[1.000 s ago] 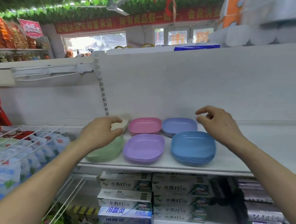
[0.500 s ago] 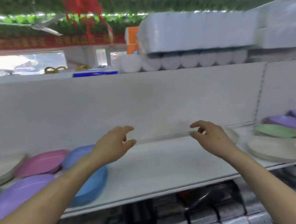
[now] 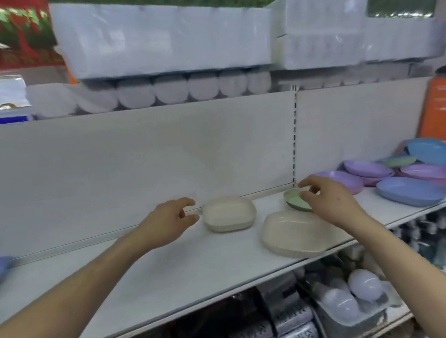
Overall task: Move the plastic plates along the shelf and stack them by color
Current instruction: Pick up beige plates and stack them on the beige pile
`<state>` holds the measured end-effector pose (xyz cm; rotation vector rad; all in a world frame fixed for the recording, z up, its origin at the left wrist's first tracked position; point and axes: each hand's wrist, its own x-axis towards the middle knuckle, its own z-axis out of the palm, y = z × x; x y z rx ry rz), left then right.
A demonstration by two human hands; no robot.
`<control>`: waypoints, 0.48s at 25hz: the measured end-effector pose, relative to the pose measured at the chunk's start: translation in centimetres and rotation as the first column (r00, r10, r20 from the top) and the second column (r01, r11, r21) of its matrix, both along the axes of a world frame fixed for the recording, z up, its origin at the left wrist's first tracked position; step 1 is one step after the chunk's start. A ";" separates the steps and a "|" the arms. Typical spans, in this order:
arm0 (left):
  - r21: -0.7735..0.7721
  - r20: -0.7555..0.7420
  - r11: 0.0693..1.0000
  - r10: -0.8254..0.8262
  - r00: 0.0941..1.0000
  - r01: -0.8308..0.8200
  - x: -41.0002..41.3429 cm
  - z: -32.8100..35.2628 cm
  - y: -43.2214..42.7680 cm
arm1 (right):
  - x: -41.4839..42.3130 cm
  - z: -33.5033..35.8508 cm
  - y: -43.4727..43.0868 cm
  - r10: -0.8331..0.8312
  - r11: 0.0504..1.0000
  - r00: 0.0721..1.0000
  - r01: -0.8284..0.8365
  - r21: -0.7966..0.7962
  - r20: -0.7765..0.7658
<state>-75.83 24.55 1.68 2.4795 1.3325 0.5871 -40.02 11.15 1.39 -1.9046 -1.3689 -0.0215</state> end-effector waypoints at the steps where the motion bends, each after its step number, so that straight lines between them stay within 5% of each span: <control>1: -0.003 0.001 1.000 -0.005 1.000 0.005 1.5 -0.1 0.1 | 1.9 -0.3 0.0 -0.022 1.000 1.000 0.022 -0.007 -0.005; 12: 0.032 0.003 0.999 -0.003 1.000 0.003 11.3 -1.0 1.3 | 11.9 -4.7 2.5 -0.082 0.992 0.997 0.082 -0.092 0.009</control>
